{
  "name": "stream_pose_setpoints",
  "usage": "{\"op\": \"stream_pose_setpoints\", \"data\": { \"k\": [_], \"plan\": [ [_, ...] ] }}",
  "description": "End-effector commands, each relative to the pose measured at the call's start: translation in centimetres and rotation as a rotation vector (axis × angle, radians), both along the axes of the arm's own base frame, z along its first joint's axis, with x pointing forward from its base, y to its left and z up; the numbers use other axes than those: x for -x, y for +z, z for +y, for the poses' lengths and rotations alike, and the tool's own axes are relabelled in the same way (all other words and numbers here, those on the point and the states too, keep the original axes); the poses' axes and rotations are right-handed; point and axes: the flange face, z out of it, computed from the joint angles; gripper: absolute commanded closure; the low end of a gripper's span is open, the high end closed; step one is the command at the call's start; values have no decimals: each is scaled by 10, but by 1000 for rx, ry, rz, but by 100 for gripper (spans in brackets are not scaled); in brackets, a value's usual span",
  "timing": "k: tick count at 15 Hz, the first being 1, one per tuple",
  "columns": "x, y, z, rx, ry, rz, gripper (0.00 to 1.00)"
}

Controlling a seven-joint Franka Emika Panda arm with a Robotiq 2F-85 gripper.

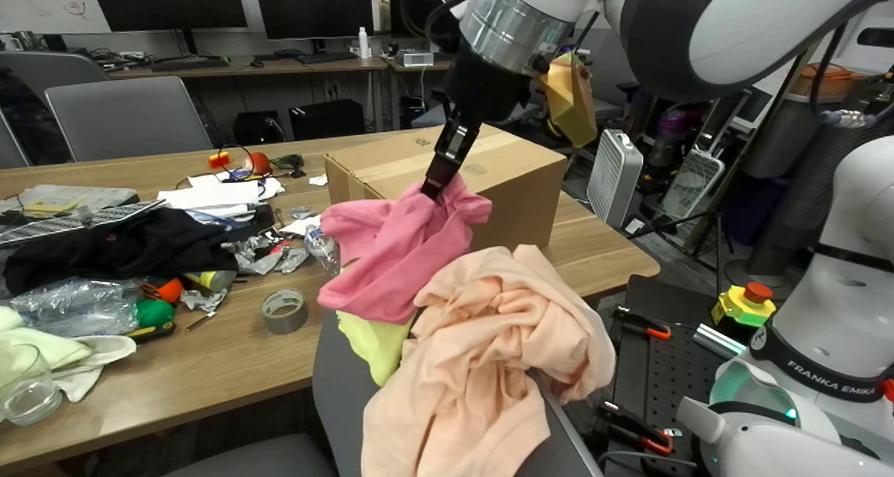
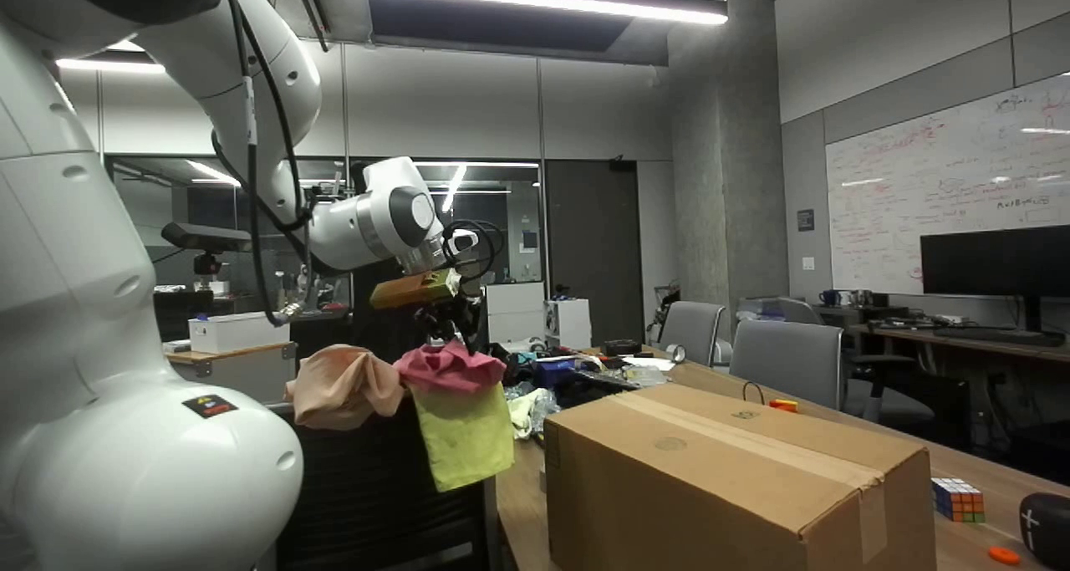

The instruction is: Move the pink and peach shirt and the green towel to the top of the box

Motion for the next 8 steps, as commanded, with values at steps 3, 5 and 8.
{"op": "stream_pose_setpoints", "data": {
  "k": [3,5,8],
  "plan": [
    [1,20,7,9,5,-58,100],
    [6,33,9,4,16,-83,99],
    [14,55,12,-12,27,-133,99]
  ]
}}
